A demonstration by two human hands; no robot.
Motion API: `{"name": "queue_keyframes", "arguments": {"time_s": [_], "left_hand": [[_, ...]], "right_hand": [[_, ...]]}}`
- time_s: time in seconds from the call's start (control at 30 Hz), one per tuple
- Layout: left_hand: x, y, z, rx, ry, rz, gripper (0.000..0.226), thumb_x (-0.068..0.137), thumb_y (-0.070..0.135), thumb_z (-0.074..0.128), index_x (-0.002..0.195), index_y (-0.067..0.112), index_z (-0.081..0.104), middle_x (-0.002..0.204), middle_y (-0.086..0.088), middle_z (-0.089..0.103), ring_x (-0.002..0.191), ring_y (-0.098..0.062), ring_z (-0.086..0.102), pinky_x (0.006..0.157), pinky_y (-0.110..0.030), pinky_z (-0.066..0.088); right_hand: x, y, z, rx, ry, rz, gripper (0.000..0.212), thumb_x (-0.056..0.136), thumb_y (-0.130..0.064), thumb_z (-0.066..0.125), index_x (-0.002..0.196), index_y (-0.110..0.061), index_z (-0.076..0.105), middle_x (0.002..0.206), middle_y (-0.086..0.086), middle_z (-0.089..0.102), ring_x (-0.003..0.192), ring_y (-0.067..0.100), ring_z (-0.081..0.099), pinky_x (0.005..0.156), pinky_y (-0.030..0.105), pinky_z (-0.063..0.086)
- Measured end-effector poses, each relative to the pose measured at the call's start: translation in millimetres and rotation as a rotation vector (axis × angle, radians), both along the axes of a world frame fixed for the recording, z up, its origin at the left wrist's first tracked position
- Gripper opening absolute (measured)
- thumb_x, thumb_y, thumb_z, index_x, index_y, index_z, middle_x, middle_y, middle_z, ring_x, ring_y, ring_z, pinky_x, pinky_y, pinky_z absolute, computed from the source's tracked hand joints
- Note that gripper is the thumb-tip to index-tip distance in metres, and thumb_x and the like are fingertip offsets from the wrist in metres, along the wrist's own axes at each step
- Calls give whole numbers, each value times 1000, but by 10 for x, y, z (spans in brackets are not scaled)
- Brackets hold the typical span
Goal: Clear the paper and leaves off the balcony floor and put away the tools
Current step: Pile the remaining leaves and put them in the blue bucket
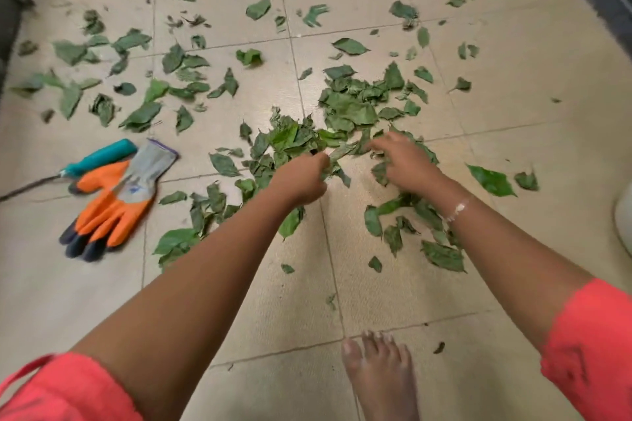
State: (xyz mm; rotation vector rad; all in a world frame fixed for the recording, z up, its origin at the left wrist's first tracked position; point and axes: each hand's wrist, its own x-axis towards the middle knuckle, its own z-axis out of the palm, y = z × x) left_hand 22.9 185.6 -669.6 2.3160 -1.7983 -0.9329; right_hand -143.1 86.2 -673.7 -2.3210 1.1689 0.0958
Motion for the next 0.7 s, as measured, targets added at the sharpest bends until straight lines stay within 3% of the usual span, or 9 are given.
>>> {"name": "queue_keyframes", "arguments": {"time_s": [0.1,0.23,0.3,0.37,0.43,0.57,0.63,0.67,0.7], "left_hand": [[-48,201,-68,61,-61,-41,39,90,21,58,127,14,48,129,-10,51,116,-26,51,96,-41,47],[-195,376,-155,44,-135,-61,41,90,20,55,130,16,44,129,-11,46,119,-29,45,89,-39,46],[-259,368,-152,46,-156,-109,45,90,21,57,132,16,42,131,-11,45,121,-28,42,92,-41,47],[-310,337,-140,69,-177,-157,49,89,24,59,134,16,40,133,-11,43,122,-29,41,94,-43,47],[-355,323,-141,106,-193,-183,54,89,27,60,136,16,37,135,-11,41,124,-29,40,94,-44,46],[-390,347,-182,159,-206,-201,60,87,31,62,138,14,34,136,-12,40,124,-30,39,96,-46,46],[-380,364,-210,167,-207,-197,60,87,31,61,138,14,35,136,-12,38,124,-30,39,96,-46,46],[-384,372,-220,166,-209,-197,60,87,31,61,138,13,35,137,-12,38,124,-30,40,96,-45,46],[-392,384,-224,161,-210,-194,60,87,33,61,138,13,35,137,-12,38,124,-30,40,96,-45,46]], "right_hand": [[-499,322,8,287,103,49,39,84,7,46,91,-26,65,92,-5,64,88,17,63,78,29,53],[-721,829,-124,594,289,319,39,82,8,44,100,-16,70,94,-4,69,82,3,61,75,15,46],[-614,815,-216,536,186,227,38,84,9,41,100,-14,68,106,-2,68,91,6,61,82,20,48],[-513,691,-241,237,69,140,46,85,9,42,108,-25,62,120,-2,62,104,14,59,90,32,51],[-523,420,-65,60,49,13,62,82,12,41,125,-32,54,129,-3,54,113,18,53,86,31,51],[-830,484,60,270,326,9,30,90,-2,47,115,-7,62,104,7,62,92,18,59,72,22,44],[-922,1368,-297,283,400,-120,45,98,-30,30,132,-9,50,114,13,63,104,26,61,88,32,47],[-901,1848,-426,357,426,-158,59,97,-40,16,127,-11,58,115,11,66,105,26,63,90,38,49],[-875,2323,-480,546,443,-144,69,96,-43,10,109,-12,70,103,10,71,95,24,68,81,41,54]]}}
